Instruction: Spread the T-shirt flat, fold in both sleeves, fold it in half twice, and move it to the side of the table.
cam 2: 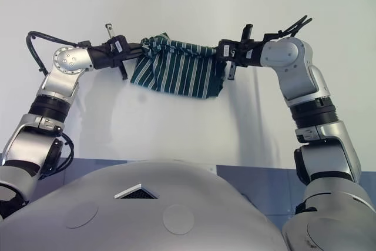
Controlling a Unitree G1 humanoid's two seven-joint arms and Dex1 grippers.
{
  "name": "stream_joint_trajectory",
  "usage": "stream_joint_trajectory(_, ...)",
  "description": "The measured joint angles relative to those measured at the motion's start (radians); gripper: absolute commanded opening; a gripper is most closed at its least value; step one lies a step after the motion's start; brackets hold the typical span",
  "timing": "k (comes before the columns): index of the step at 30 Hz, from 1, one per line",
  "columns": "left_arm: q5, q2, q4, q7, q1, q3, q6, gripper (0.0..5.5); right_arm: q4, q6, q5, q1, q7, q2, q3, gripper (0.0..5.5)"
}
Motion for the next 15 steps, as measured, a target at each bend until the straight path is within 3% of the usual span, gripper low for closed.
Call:
stream_joint_trajectory(2,0.031,0.0,0.048,0.028,-0.013,-0.006,-0.043,0.0,0.015,0.015,-0.014,0.0,-0.033,0.017,-0.001,0.69)
stream_joint_trajectory(7,0.025,-0.016,0.168,0.094,-0.058,0.019,-0.034,0.97,0.12,0.144,0.049,-0.009,-0.119,0.131,-0.067,1.63)
stream_joint_trajectory(12,-0.103,-0.126,0.289,0.122,-0.103,0.131,0.131,1.77,0.233,0.368,0.353,-0.002,-0.067,0.319,-0.229,2.5)
stream_joint_trajectory(15,-0.194,-0.183,0.362,0.166,-0.166,0.229,0.295,2.27,0.287,0.46,0.488,-0.018,-0.044,0.372,-0.32,3.01)
